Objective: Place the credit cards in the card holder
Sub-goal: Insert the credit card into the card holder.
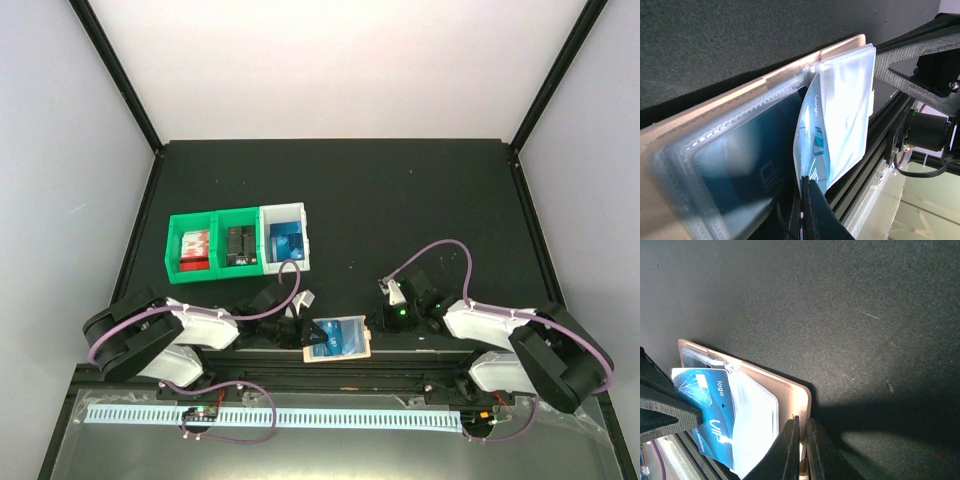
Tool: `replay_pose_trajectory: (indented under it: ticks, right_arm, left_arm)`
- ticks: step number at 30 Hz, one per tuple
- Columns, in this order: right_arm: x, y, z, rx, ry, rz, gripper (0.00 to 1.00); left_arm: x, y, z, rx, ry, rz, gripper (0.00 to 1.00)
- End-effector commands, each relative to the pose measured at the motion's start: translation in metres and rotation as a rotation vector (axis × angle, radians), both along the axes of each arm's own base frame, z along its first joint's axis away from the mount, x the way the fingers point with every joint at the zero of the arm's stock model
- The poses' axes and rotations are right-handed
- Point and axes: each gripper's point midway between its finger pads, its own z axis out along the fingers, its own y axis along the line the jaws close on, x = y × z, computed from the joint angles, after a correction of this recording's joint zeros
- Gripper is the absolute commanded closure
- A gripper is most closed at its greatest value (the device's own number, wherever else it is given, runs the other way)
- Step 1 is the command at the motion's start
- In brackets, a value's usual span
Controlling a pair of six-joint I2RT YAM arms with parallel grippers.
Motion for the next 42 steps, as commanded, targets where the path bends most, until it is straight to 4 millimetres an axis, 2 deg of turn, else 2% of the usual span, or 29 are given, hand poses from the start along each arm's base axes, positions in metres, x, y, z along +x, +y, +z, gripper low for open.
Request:
replay_pose_trajectory:
  ticks: [1,10,15,20,24,27,31,36,42]
  right_arm:
    - [0.005,-0.004,-0.007,-0.041,-0.015,-0.021,0.91]
    - [0.004,-0.001,-0.007,-0.016,-0.007,-0.019,0.91]
    - [0.004,-0.001,-0.007,-0.005,-0.005,-0.032,0.91]
    - [0.003,-0.003,-0.009,0.001,0.000,-0.047,0.91]
    - [0.003,-0.005,-0.009,-0.007,-0.010,-0.059,0.91]
    - [0.008,-0.012,-0.002,-0.042,-0.057,-0.069,0.84]
    - [0.013,-0.022,0.010,-0.109,-0.118,-0.059,0.67]
    - [-0.003,-0.037,0.006,-0.175,-0.099,-0.010,0.65]
    - [-0.029,-0.033,0.000,-0.117,-0.036,0.050,0.69]
  left_arm:
    - [-0.009,0.009,-0.019,0.074,0.067,-0.010,0.98]
    - [-0.002,-0.018,-0.009,0.000,0.069,-0.032,0.98]
    - [-0.001,-0.028,-0.011,-0.002,0.071,0.012,0.98]
    - [0.003,-0.035,-0.014,-0.011,0.067,0.101,0.99]
    - [0.003,-0.032,-0.020,-0.017,0.076,0.162,0.98]
    - [0.005,-0.030,-0.022,-0.008,0.070,0.181,0.99]
    - [0.008,-0.025,-0.025,0.012,0.064,0.206,0.98]
    - [0.010,-0.018,-0.025,0.033,0.060,0.244,0.99]
    - [0.009,-0.018,-0.025,0.027,0.085,0.267,0.98]
